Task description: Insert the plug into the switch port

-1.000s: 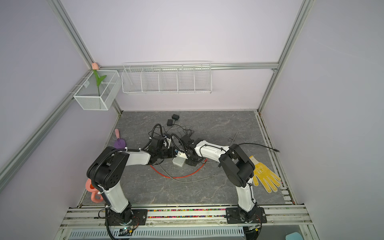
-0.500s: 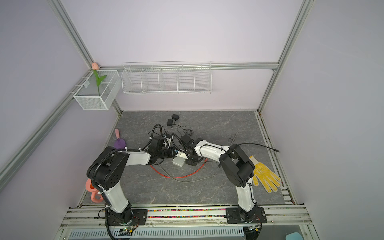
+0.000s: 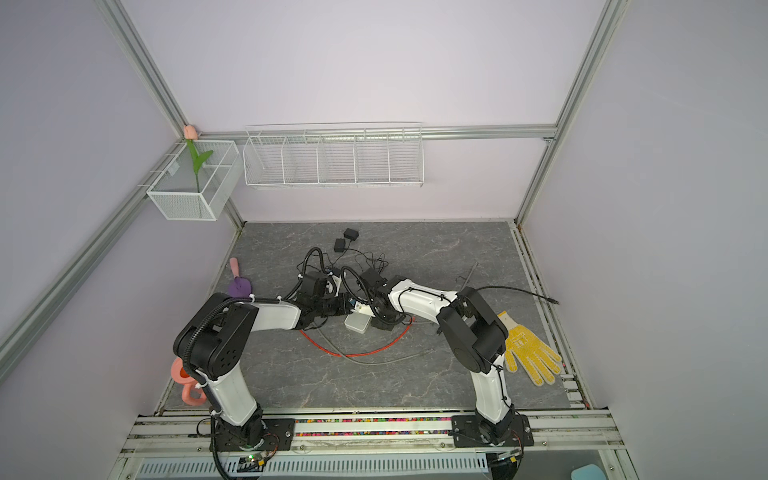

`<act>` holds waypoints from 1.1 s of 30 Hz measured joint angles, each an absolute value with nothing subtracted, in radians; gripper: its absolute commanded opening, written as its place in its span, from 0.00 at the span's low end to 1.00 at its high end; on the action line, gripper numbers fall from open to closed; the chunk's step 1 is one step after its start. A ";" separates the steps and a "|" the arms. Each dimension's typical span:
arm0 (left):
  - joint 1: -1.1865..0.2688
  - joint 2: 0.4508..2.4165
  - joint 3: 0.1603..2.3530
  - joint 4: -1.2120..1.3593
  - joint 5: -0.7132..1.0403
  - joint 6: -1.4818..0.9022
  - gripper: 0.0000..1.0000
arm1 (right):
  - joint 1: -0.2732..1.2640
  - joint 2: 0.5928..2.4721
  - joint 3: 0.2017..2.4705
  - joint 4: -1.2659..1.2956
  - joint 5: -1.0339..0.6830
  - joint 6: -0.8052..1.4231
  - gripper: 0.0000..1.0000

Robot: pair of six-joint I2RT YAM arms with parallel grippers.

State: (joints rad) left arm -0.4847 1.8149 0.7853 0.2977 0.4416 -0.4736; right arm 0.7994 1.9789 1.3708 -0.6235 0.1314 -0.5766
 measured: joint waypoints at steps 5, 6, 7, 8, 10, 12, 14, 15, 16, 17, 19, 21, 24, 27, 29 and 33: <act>-0.485 1.815 0.785 0.298 0.441 -0.473 0.43 | 0.799 1.979 1.371 -0.624 0.133 -0.577 0.07; -0.485 1.815 0.785 0.298 0.441 -0.474 0.44 | 0.799 1.979 1.372 -0.624 0.134 -0.577 0.07; -0.484 1.815 0.785 0.298 0.441 -0.474 0.43 | 0.799 1.979 1.373 -0.624 0.134 -0.578 0.07; -0.484 1.815 0.785 0.298 0.441 -0.474 0.43 | 0.799 1.979 1.373 -0.624 0.135 -0.579 0.07; -0.484 1.815 0.785 0.298 0.441 -0.474 0.43 | 0.799 1.979 1.373 -0.624 0.135 -0.580 0.07; -0.484 1.815 0.785 0.298 0.441 -0.474 0.43 | 0.799 1.979 1.373 -0.624 0.135 -0.580 0.07; -0.484 1.815 0.785 0.298 0.441 -0.474 0.43 | 0.798 1.980 1.374 -0.625 0.136 -0.581 0.07; -0.484 1.815 0.785 0.298 0.441 -0.474 0.43 | 0.798 1.981 1.376 -0.626 0.136 -0.583 0.07; -0.484 1.815 0.785 0.298 0.440 -0.474 0.43 | 0.797 1.982 1.378 -0.627 0.136 -0.585 0.07; -0.484 1.815 0.785 0.298 0.439 -0.474 0.43 | 0.797 1.983 1.381 -0.629 0.137 -0.587 0.07; -0.483 1.815 0.785 0.299 0.436 -0.474 0.43 | 0.796 1.989 1.389 -0.635 0.138 -0.591 0.07; -0.479 1.815 0.785 0.299 0.431 -0.474 0.43 | 0.795 1.995 1.397 -0.636 0.138 -0.596 0.07; -0.477 1.815 0.785 0.301 0.428 -0.474 0.43 | 0.795 2.000 1.405 -0.638 0.138 -0.599 0.07; -0.476 1.815 0.785 0.302 0.423 -0.474 0.43 | 0.794 2.006 1.413 -0.644 0.137 -0.601 0.07; -0.475 1.815 0.785 0.303 0.420 -0.474 0.43 | 0.794 2.011 1.422 -0.650 0.135 -0.603 0.07; -0.474 1.815 0.785 0.305 0.416 -0.474 0.43 | 0.794 2.019 1.435 -0.662 0.135 -0.609 0.07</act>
State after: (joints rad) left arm -0.4736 1.8149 0.7853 0.3054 0.4160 -0.4736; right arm 0.7937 2.0190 1.4353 -0.6621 0.1349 -0.6090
